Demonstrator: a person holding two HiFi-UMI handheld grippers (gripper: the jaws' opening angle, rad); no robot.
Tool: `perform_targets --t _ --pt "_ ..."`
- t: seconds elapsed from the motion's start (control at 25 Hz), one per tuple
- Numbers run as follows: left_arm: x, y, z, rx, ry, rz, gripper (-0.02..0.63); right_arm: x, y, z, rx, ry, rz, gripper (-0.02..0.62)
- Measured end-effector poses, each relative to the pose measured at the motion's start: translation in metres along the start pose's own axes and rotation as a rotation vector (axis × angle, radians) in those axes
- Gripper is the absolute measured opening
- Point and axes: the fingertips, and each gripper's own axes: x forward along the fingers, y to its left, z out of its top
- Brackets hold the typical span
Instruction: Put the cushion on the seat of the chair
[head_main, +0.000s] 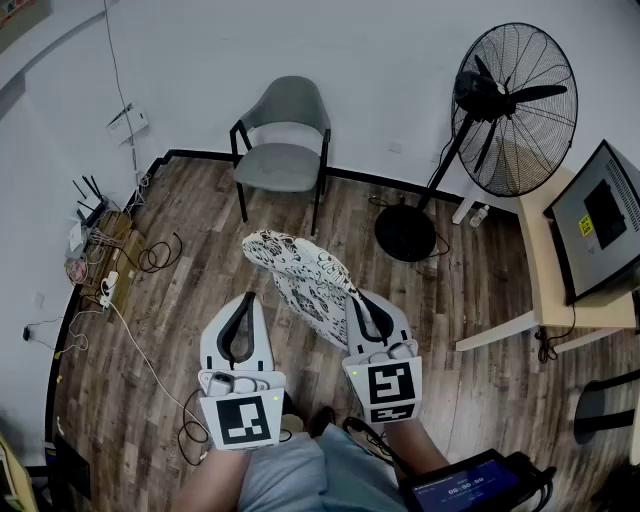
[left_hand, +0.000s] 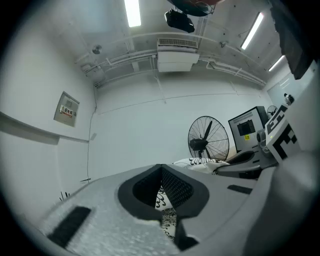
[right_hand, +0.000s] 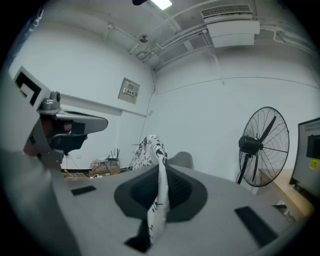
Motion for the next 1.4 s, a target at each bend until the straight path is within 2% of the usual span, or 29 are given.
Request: perform_targets --t 0.16,0.36,0.6,1.0,1.4 --pt "0.008 0.006 -0.002 -0.002 -0.017 0.004 0.009 0.010 0.000 -0.002 -0.002 0.000 0.006 0.014" --pt "0.019 0.015 -0.013 -0.012 0.002 0.001 0.009 0.023 -0.003 -0.010 0.016 0.017 -0.008 0.015" --pt "0.039 0.061 -0.024 -0.019 0.011 0.009 0.008 0.069 0.012 -0.005 0.014 0.036 -0.020 0.015" --pt "0.078 0.133 -0.032 -0.029 -0.004 -0.011 0.009 0.139 0.034 0.026 0.004 0.023 -0.054 0.015" --pt "0.115 0.154 -0.054 -0.034 0.037 -0.024 0.009 0.185 0.030 0.027 -0.004 0.041 -0.052 0.015"
